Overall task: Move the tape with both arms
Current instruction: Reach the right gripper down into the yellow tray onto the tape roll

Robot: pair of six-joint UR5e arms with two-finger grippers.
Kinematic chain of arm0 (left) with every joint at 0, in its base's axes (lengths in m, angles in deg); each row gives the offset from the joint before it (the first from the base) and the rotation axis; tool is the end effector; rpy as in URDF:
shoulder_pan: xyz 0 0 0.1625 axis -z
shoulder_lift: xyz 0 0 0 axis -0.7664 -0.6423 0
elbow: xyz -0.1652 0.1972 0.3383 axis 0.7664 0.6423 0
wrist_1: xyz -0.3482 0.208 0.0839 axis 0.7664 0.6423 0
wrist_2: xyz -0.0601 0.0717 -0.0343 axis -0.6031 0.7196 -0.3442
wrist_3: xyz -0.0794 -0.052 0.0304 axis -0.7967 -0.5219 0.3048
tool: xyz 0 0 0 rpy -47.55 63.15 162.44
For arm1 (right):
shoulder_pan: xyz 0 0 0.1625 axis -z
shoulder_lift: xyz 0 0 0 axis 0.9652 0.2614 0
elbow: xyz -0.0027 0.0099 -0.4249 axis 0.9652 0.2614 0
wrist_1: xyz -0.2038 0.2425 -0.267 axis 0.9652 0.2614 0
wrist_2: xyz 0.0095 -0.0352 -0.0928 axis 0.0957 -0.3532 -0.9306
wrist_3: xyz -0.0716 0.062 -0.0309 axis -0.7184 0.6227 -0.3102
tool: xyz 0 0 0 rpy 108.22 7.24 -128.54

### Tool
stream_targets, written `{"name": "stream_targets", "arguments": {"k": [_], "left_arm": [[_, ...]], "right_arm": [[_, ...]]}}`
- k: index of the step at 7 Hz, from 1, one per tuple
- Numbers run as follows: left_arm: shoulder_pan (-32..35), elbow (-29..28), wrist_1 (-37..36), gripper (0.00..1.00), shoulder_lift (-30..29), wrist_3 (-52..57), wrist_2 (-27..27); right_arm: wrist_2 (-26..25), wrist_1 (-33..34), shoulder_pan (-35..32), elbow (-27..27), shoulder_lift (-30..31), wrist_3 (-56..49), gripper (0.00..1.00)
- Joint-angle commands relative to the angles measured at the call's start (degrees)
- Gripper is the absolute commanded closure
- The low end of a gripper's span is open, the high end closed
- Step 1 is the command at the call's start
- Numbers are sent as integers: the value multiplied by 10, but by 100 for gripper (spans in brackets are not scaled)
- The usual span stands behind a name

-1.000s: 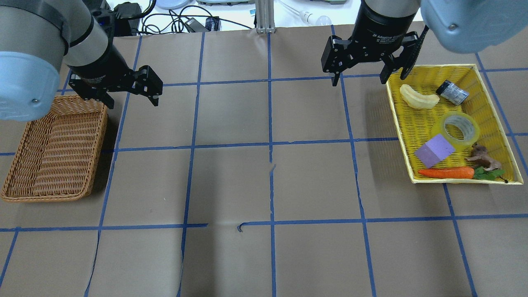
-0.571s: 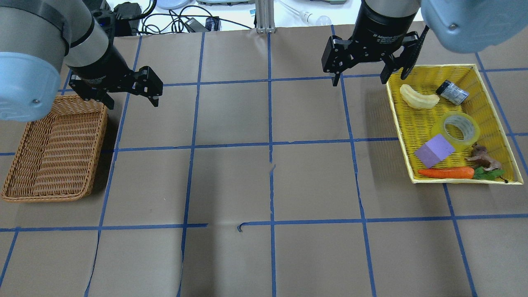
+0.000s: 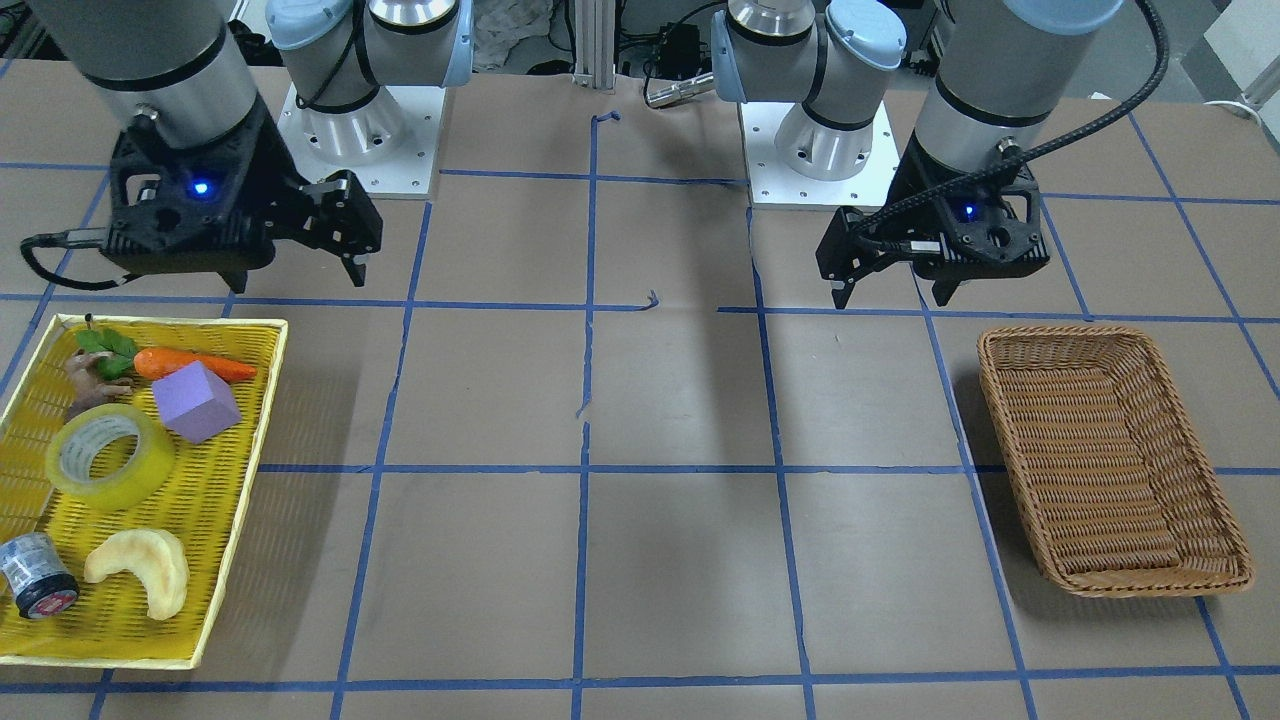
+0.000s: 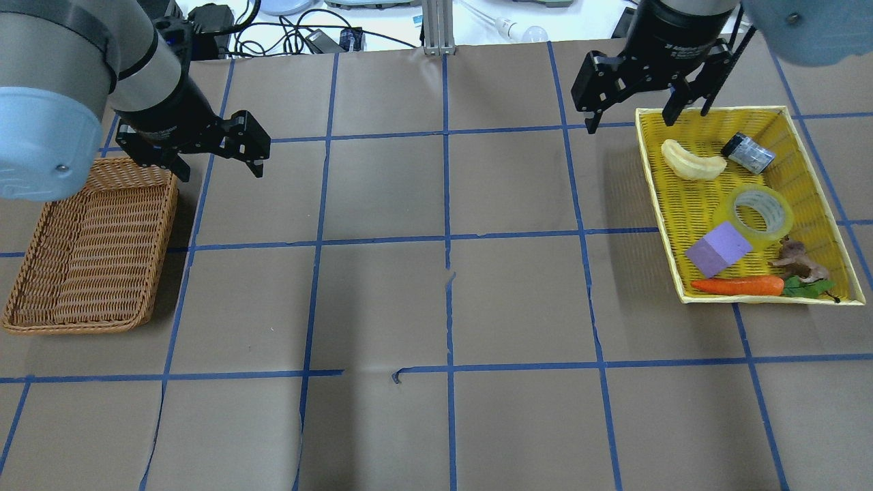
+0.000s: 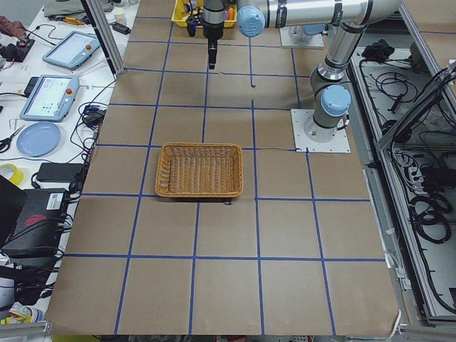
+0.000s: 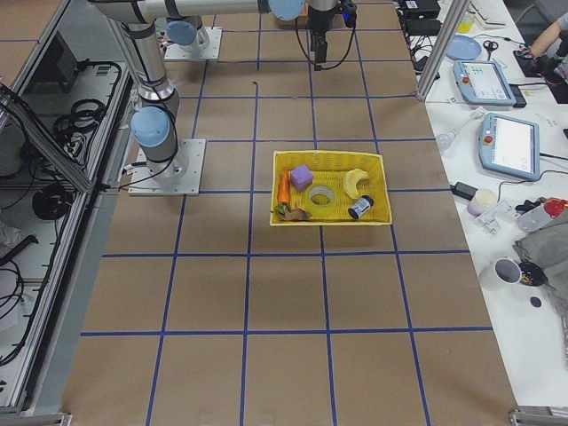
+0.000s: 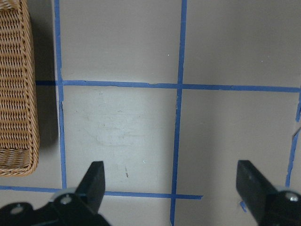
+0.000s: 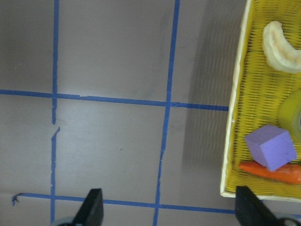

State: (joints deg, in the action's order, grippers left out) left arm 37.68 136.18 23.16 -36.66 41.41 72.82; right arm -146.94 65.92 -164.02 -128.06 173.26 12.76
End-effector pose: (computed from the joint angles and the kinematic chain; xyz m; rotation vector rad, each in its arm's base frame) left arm -0.1104 -0.4975 0.4598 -0.0707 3.1067 -0.1115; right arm 0.1274 -0.5326 0.5012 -0.1583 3.1196 0.0077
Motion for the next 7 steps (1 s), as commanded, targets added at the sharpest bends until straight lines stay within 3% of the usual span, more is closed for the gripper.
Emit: {"name": "stream_targets", "arguments": {"k": [1, 4, 6, 7], "left_arm": [[0, 0, -1, 0, -1, 0, -1], [0, 1, 0, 0, -1, 0, 0], [0, 4, 0, 0, -1, 0, 0], [0, 5, 0, 0, -1, 1, -1]], "right_arm": [[-2, 8, 77, -4, -21, -146, 0], [-21, 104, 212, -33, -104, -436, 0], [-19, 284, 260, -99, -170, -560, 0], [-18, 341, 282, -126, -196, -570, 0]]}}
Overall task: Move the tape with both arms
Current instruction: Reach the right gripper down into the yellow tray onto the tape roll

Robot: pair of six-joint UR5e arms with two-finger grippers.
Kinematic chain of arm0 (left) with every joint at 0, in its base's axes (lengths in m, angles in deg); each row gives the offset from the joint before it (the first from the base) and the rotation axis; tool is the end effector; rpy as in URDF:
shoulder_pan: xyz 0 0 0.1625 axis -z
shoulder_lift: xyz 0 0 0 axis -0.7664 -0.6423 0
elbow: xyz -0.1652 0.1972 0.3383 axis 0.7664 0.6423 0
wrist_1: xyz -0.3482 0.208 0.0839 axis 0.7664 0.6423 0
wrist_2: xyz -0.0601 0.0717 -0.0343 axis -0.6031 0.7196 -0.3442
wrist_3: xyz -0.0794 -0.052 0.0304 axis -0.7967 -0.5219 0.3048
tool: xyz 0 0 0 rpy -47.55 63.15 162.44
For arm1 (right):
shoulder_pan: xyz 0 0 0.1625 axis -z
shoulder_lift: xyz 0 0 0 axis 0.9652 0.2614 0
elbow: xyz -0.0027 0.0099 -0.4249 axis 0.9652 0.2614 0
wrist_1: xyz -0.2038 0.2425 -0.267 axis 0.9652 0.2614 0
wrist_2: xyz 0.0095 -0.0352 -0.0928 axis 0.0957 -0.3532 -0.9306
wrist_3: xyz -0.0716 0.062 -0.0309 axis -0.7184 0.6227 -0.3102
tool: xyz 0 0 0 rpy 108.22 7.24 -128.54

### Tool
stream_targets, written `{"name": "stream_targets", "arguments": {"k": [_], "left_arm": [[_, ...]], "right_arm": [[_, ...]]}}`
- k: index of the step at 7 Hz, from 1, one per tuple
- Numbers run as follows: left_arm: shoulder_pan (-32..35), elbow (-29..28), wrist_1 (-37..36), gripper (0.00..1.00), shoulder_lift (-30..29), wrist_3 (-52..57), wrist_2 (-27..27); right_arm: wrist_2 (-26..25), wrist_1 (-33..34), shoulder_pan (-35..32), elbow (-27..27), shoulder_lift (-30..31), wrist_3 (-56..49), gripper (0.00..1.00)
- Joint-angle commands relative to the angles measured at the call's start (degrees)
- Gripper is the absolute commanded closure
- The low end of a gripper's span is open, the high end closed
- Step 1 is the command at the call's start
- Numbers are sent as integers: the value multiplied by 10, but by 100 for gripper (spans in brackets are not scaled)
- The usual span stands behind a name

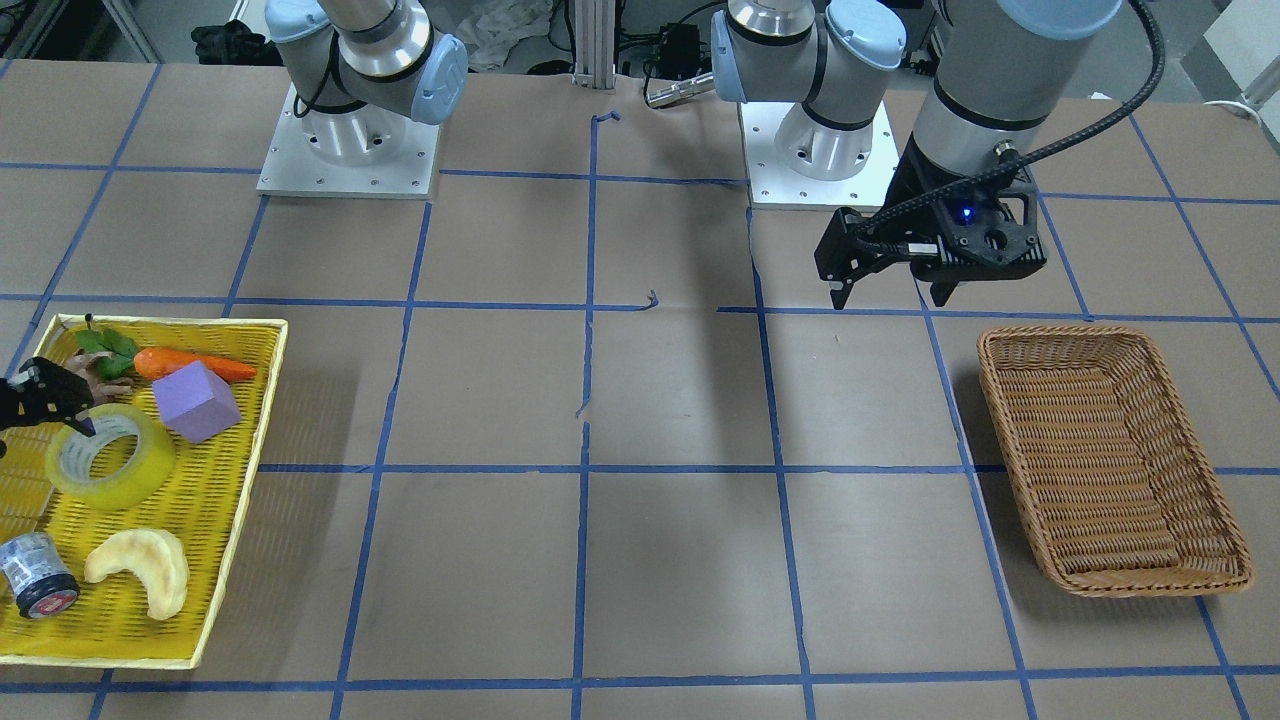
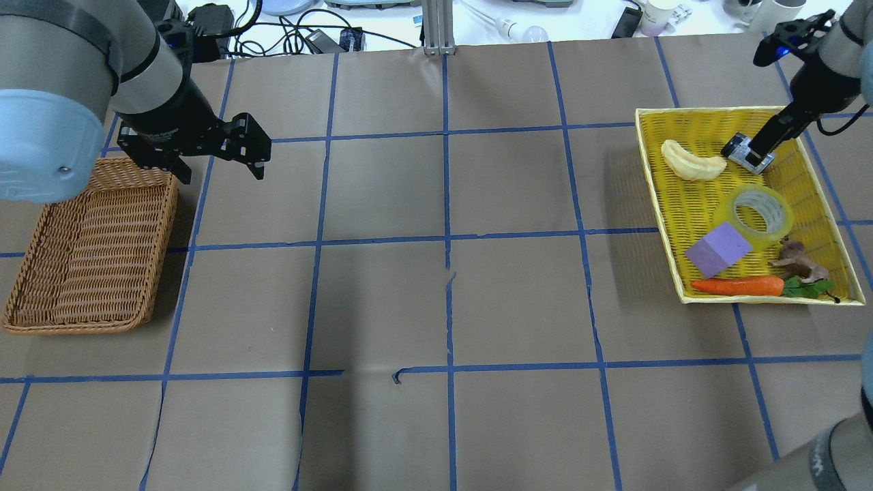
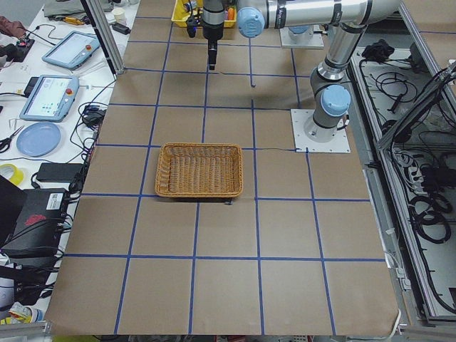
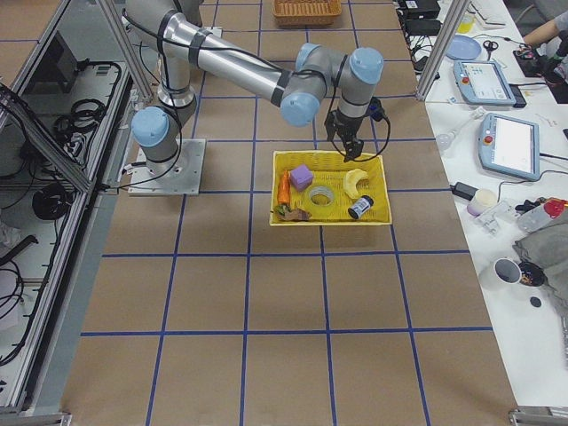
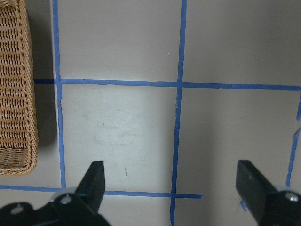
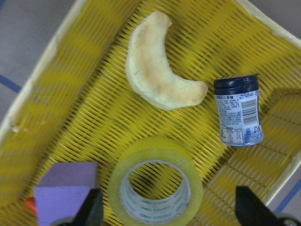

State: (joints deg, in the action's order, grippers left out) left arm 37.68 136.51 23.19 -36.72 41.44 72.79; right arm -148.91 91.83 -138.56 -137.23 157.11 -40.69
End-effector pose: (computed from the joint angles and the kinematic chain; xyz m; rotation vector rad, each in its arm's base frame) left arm -0.1104 -0.4971 0.4564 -0.0697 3.1078 -0.1001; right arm -0.1552 -0.6115 0.3054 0.9089 -2.9914 -0.0131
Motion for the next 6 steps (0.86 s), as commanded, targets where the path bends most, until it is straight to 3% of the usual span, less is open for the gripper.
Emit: {"name": "stream_targets", "arguments": {"k": [1, 2, 3, 4, 5, 6], "left_arm": [[0, 1, 0, 0, 0, 0, -1], [0, 1, 1, 0, 0, 0, 0], [0, 1, 0, 0, -1, 0, -2], [0, 2, 0, 0, 1, 0, -1], [0, 2, 0, 0, 2, 0, -1], [0, 2, 0, 0, 2, 0, -1]], "right_arm": [[-4, 92, 33, -40, -51, -35, 6], [-5, 91, 41, -44, -63, -33, 11], [-6, 89, 50, -53, -64, -32, 29], [-6, 91, 51, -70, -64, -31, 52], [-5, 91, 51, -68, -62, -28, 91], [-5, 91, 51, -65, -59, -26, 100]]}}
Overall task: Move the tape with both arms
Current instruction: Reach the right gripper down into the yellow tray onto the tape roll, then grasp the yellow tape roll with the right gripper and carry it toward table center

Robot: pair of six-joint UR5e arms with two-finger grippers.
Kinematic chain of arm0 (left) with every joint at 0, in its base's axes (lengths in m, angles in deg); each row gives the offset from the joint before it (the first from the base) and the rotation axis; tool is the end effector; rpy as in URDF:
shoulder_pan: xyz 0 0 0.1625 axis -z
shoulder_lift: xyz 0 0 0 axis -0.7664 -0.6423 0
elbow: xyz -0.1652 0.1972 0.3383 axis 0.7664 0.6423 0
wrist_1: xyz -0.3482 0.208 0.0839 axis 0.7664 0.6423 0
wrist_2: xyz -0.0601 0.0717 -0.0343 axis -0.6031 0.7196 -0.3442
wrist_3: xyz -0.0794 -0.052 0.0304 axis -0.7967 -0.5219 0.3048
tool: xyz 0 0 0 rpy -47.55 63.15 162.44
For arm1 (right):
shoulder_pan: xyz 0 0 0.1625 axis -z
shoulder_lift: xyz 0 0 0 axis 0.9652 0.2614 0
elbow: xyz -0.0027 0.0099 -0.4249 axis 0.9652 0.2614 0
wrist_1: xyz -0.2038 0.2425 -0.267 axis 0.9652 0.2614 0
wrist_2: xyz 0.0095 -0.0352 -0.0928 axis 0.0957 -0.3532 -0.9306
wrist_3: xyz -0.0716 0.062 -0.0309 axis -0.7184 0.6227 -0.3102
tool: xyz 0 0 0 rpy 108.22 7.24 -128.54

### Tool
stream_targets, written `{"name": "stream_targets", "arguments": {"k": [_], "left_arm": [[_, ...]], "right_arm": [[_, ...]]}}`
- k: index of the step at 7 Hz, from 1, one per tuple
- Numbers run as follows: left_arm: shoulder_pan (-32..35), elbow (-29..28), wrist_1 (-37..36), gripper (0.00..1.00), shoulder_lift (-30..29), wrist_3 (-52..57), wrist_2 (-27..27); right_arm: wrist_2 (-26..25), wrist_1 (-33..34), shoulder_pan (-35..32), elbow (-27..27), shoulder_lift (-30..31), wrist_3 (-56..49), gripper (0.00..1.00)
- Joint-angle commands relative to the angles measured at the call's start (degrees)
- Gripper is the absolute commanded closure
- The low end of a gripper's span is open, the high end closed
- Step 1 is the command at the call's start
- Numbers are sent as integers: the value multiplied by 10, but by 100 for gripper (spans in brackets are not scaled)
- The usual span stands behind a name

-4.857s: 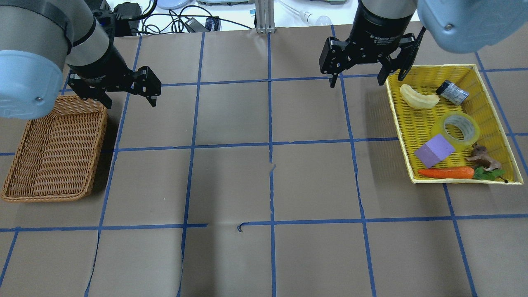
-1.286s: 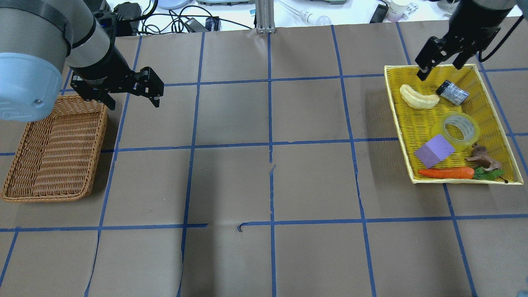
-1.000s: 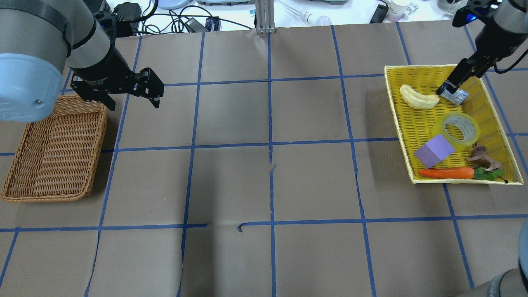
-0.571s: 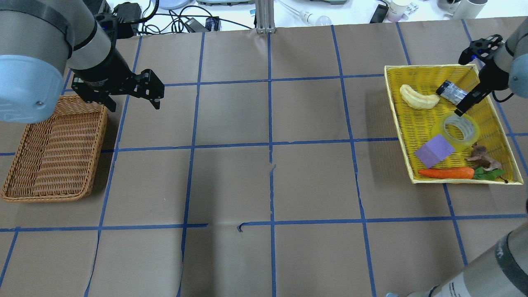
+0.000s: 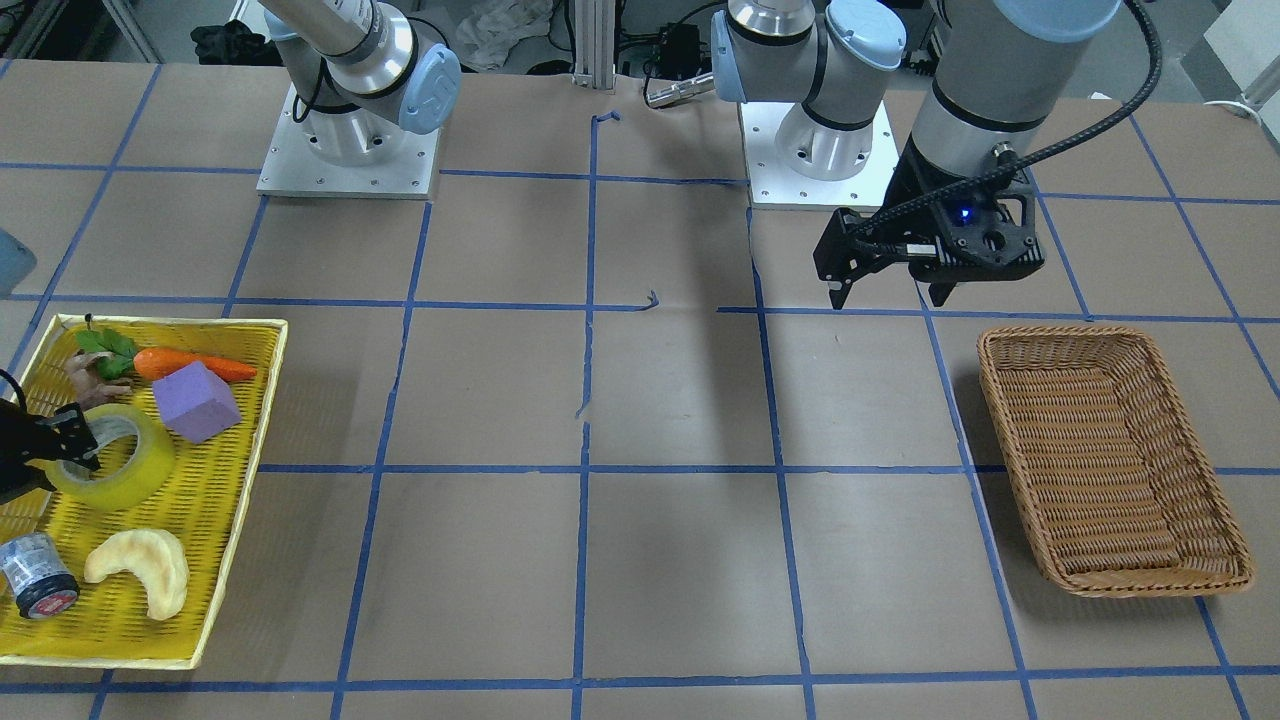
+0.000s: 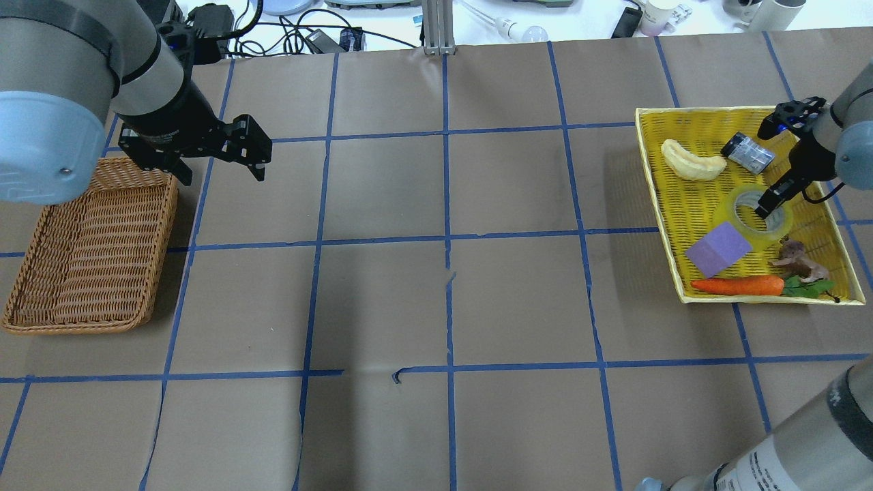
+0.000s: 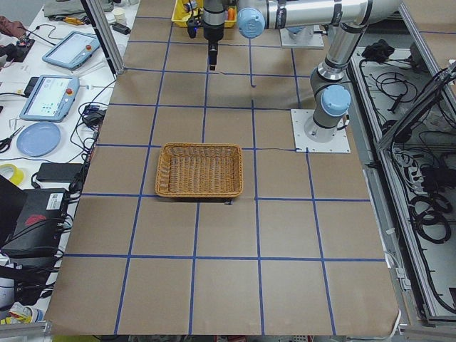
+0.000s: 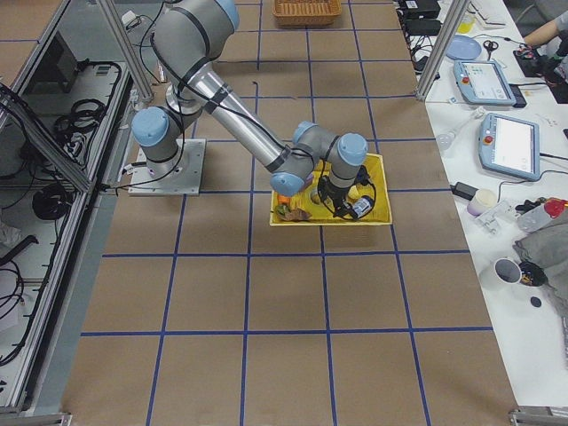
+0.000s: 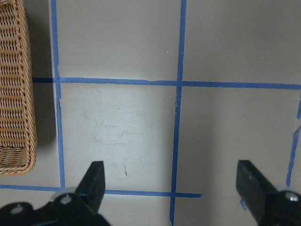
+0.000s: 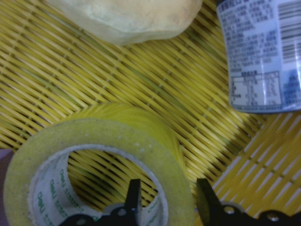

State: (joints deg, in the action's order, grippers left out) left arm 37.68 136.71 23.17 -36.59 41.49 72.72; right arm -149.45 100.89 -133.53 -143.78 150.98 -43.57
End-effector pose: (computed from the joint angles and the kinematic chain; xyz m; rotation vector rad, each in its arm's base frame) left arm -0.1106 -0.4960 0.4558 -0.0683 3.1091 -0.0988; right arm -0.2050 -0.5885 0.2049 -0.8507 2.9964 0.0923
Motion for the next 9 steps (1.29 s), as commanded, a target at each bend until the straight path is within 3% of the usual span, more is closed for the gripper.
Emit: {"name": "stream_targets", "arguments": {"k": [1, 3, 5, 7, 9], "left_arm": [[-1, 0, 1, 0, 0, 0, 3], [-1, 0, 1, 0, 0, 0, 4], [-2, 0, 1, 0, 0, 25, 4], [-4, 0, 1, 0, 0, 26, 4], [-4, 0, -1, 0, -3, 26, 23]], "right_arm": [[3, -1, 0, 4, 7, 10, 100], [21, -12, -12, 54, 28, 48, 100], [37, -44, -78, 134, 25, 139, 100], [36, -101, -158, 223, -22, 255, 100], [28, -110, -255, 316, -107, 381, 100]]}}
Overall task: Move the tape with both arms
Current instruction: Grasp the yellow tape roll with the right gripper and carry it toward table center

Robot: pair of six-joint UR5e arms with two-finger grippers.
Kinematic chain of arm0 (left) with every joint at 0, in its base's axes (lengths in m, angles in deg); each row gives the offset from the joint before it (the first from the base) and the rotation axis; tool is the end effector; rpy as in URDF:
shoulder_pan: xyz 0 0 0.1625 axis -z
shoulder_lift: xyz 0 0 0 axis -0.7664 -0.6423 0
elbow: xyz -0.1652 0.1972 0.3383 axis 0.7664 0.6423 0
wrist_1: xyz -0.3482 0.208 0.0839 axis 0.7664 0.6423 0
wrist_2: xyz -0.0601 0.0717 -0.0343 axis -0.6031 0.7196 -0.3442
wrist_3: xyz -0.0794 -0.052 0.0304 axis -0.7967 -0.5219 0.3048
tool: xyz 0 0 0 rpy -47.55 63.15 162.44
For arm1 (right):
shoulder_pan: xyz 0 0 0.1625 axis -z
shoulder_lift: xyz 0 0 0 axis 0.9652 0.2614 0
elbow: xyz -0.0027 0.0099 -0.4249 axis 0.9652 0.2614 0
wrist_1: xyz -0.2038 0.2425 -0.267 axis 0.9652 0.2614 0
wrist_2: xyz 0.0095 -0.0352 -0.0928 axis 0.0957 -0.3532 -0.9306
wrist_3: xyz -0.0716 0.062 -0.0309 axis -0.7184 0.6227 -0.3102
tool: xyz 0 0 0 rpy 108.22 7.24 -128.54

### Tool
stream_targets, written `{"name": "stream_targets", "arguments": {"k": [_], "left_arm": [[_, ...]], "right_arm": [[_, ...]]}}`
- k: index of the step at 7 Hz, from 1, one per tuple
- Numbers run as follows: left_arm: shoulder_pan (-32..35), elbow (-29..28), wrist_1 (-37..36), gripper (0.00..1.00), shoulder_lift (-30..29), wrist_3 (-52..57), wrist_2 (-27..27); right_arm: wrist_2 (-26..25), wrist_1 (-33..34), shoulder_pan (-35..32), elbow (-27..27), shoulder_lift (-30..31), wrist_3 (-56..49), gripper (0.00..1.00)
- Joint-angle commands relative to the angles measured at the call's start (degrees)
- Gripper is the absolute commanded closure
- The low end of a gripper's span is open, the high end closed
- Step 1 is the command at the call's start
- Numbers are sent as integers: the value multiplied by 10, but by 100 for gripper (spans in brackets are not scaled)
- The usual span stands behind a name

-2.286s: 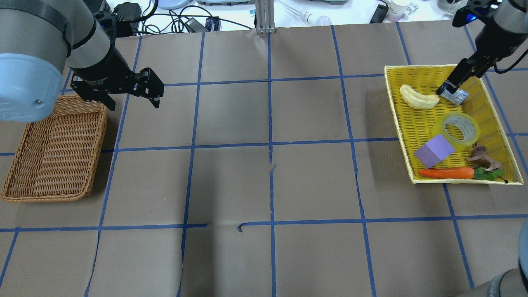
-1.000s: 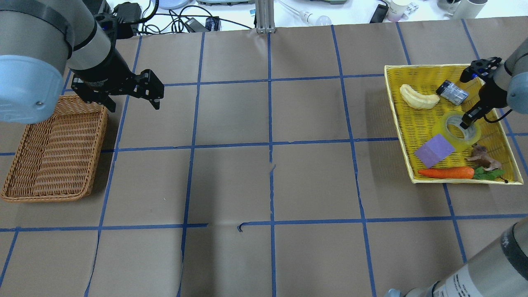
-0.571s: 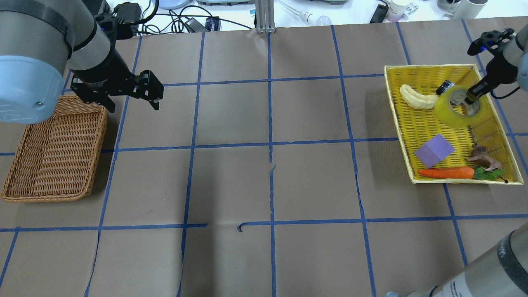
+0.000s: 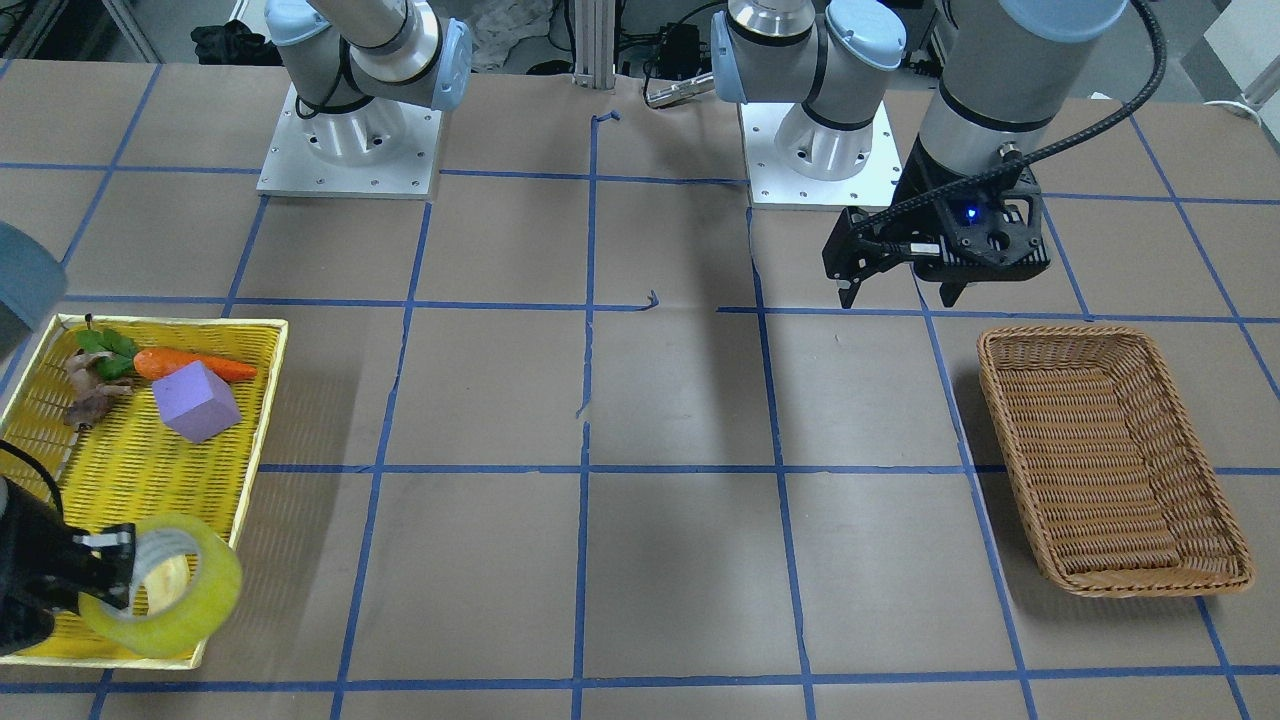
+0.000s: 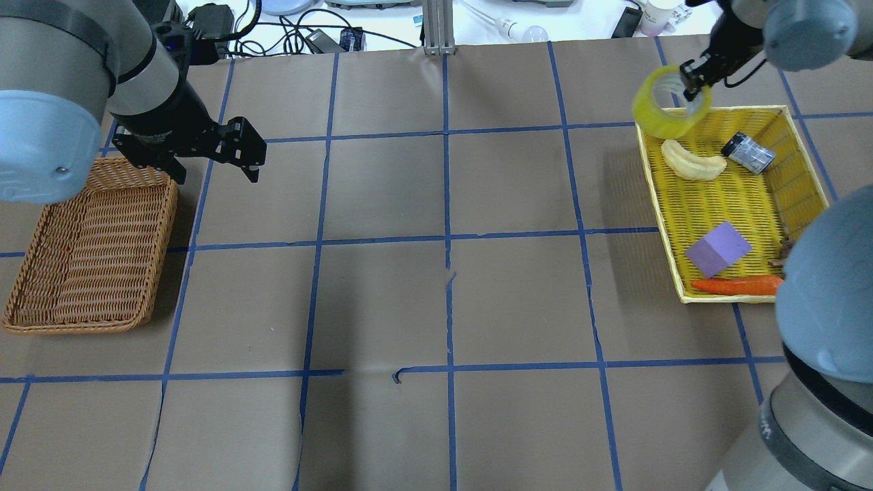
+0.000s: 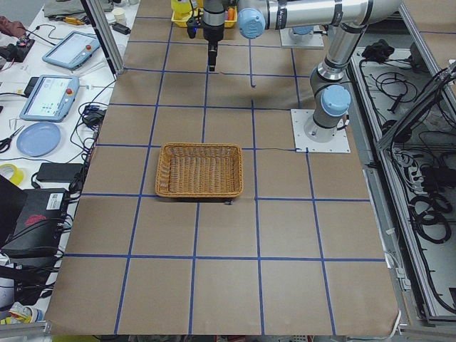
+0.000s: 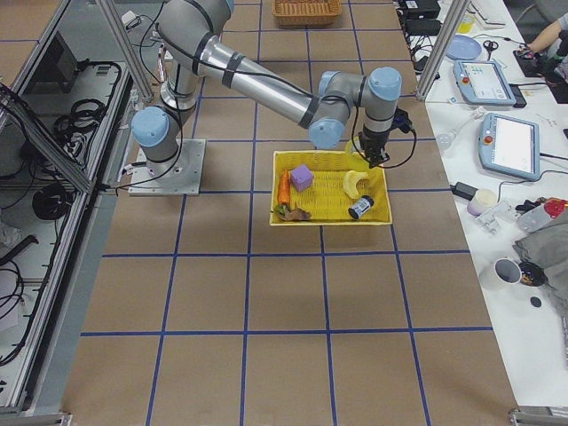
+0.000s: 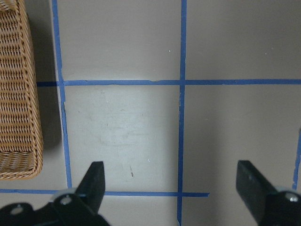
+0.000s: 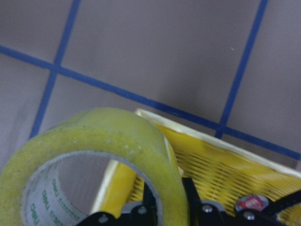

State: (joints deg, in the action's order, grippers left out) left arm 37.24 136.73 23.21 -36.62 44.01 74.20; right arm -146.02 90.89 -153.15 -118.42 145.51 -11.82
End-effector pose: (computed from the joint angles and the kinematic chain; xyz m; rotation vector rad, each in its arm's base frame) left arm -0.1042 -0.4967 0.4554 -0.0130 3.0826 -0.0925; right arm -0.0121 -0.7327 0.3241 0.5330 -3.0801 0.1848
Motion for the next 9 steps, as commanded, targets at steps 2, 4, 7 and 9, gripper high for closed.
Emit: {"name": "stream_targets", "arguments": {"k": [2, 4, 7, 9], "left_arm": [[-1, 0, 0, 0, 1, 0, 10], [-1, 0, 0, 0, 0, 0, 11], [-1, 0, 0, 0, 0, 0, 19], [-1, 0, 0, 0, -1, 0, 19]], "right_arm": [[-3, -41, -134, 141, -131, 173, 100], [17, -39, -205, 141, -151, 337, 100], [24, -34, -241, 141, -166, 381, 100], [26, -33, -243, 140, -170, 363, 19]]}}
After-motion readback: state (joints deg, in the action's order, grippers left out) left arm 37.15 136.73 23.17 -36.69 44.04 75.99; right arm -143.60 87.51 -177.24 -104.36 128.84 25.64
